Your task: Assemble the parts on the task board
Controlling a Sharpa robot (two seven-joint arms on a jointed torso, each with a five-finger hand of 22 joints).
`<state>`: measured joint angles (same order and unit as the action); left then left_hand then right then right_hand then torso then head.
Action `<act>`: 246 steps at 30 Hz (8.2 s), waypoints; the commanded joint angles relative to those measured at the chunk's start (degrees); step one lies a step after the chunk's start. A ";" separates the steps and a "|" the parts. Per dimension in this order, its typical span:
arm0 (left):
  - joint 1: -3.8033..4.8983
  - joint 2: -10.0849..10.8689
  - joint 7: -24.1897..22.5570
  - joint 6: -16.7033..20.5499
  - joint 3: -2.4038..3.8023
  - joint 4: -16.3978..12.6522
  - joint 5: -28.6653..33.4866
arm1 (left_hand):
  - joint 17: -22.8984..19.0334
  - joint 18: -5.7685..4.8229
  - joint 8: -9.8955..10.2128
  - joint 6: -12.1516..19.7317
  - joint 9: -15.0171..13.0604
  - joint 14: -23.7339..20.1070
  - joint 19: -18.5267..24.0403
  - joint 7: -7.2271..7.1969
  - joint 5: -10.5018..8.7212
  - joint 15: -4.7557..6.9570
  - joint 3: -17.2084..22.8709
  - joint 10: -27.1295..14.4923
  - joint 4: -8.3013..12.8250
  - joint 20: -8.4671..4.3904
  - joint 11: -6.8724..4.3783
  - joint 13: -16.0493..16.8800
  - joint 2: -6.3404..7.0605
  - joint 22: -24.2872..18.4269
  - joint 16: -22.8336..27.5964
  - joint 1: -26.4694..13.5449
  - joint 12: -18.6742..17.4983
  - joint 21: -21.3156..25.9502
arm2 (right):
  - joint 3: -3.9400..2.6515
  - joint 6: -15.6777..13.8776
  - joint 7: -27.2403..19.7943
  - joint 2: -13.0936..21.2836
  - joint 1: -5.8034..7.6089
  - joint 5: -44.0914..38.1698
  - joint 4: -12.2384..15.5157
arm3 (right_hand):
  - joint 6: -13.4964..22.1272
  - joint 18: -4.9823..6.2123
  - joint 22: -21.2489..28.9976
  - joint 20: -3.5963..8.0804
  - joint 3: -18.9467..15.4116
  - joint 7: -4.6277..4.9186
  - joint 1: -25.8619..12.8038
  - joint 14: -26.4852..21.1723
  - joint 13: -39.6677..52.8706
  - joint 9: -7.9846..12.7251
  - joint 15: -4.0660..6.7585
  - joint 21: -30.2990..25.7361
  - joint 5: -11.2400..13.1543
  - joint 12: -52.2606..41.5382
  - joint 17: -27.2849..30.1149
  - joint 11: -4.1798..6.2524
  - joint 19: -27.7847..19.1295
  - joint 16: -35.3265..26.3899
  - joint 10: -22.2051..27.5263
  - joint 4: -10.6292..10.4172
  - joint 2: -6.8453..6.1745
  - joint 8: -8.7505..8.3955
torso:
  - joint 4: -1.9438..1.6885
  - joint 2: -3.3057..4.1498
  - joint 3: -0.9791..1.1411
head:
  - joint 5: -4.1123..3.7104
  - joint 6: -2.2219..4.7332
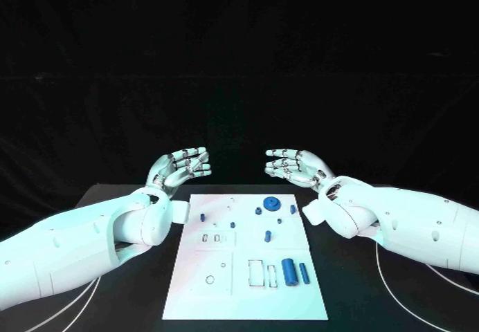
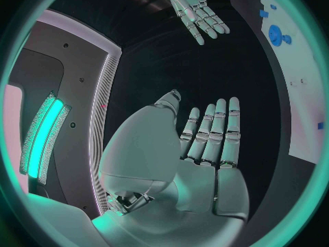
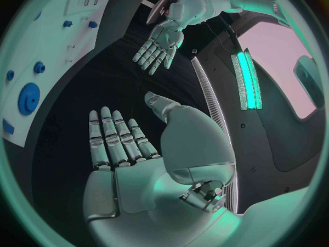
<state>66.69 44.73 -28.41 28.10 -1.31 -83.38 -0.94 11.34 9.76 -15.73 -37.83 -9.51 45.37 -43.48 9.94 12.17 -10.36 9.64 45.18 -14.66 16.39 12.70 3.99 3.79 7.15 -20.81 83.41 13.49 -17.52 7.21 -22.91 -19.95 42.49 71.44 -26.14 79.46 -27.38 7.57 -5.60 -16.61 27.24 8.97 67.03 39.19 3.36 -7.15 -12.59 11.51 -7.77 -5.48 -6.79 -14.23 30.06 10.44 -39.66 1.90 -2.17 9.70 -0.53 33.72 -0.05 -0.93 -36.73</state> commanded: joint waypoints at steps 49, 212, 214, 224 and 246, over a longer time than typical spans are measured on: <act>2.90 9.68 0.87 -4.84 1.50 -15.30 -2.06 | 3.53 0.81 -1.65 -9.38 -0.62 12.99 -12.29 2.57 -0.27 3.92 6.84 13.12 -0.81 -3.90 -3.31 -0.29 5.14 -1.43 -0.84 2.19 -4.01 -2.13 | -0.55 10.98 23.41 -2.26 5.88 -72.48 0.32 | -27.55 -1.55 -48.89 10.22 2.24 0.58 4.26 47.43 5.01 -6.12 11.57 55.52 -2.97 1.58 -61.94 8.37 46.53 67.15 -25.49 -1.54 -10.50 4.01 | -2.13 11.67 -0.29 | -2.65 0.99; 3.78 10.61 2.62 -6.02 1.49 -14.44 -1.89 | 3.94 0.75 -1.13 -9.02 -0.45 12.87 -12.55 2.85 -0.34 3.72 7.77 12.91 -0.41 -3.92 -3.05 -0.25 5.23 -1.79 -0.15 2.57 -5.29 -1.85 | -2.26 9.56 27.94 6.07 7.72 -47.59 4.30 | -16.54 -4.17 -69.23 10.82 -9.04 0.04 4.63 49.59 73.46 -17.72 12.65 68.18 -4.38 -72.19 -76.80 10.19 51.72 77.64 -41.96 -8.40 -10.03 10.45 | -1.47 13.80 0.45 | -2.61 2.68; 3.78 10.58 2.62 -6.06 1.48 -14.41 -1.89 | 3.94 0.75 -1.13 -9.02 -0.45 12.87 -12.55 2.85 -0.34 3.72 7.77 12.91 -0.41 -3.92 -3.05 -0.25 5.23 -1.79 -0.15 2.57 -5.29 -1.85 | -2.27 10.03 28.23 6.25 7.70 -47.60 4.03 | -15.81 -4.37 -70.14 10.52 -9.93 0.25 5.12 49.80 77.93 -18.05 12.52 68.72 -4.57 -76.53 -77.88 9.92 52.17 78.03 -44.33 -8.99 -9.69 11.36 | -1.57 13.85 0.36 | -2.78 2.63; 3.76 10.24 2.67 -6.20 1.48 -14.02 -1.89 | 3.94 0.75 -1.13 -9.02 -0.45 12.87 -12.55 2.85 -0.34 3.72 7.77 12.91 -0.41 -3.92 -3.05 -0.25 5.23 -1.79 -0.15 2.57 -5.29 -1.85 | -2.20 10.20 30.02 5.10 7.01 -48.22 2.46 | -14.56 -4.57 -71.38 10.16 -11.23 0.63 6.05 50.09 82.71 -18.38 12.09 69.42 -4.86 -81.03 -79.51 9.48 52.72 78.57 -47.23 -9.95 -9.24 12.78 | -1.81 13.83 0.26 | -2.99 2.39; 3.76 10.19 2.85 -6.30 1.48 -13.72 -1.89 | 4.03 0.75 -1.13 -9.11 -0.46 12.88 -12.58 2.79 -0.38 3.75 7.91 13.08 -0.36 -3.92 -3.09 -0.22 5.31 -1.85 -0.03 2.55 -5.43 -1.79 | -2.03 9.52 30.51 1.50 6.00 -48.48 -1.06 | -14.74 -4.66 -71.90 10.02 -10.62 0.68 6.75 50.20 83.29 -18.48 11.97 69.72 -5.05 -81.58 -80.09 9.40 52.94 78.76 -47.57 -10.21 -8.26 13.54 | -1.75 13.85 0.25 | -2.78 1.91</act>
<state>70.39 55.04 -25.25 22.90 0.12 -97.04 -2.69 15.31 9.72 -17.21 -47.01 -10.05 57.95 -55.59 11.86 12.17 -6.57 17.33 58.07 -15.01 12.41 9.32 3.79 8.69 5.38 -21.01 85.72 8.43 -19.24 5.17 -14.29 10.20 44.10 77.49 -74.67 78.53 -42.16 3.50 -74.93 -6.46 16.42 9.62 73.67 83.97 74.95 -25.57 -0.35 81.05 -12.54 -86.70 -74.93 -4.51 82.71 88.95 -84.05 -8.29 -10.82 23.04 -2.27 47.57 0.20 -3.71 -34.78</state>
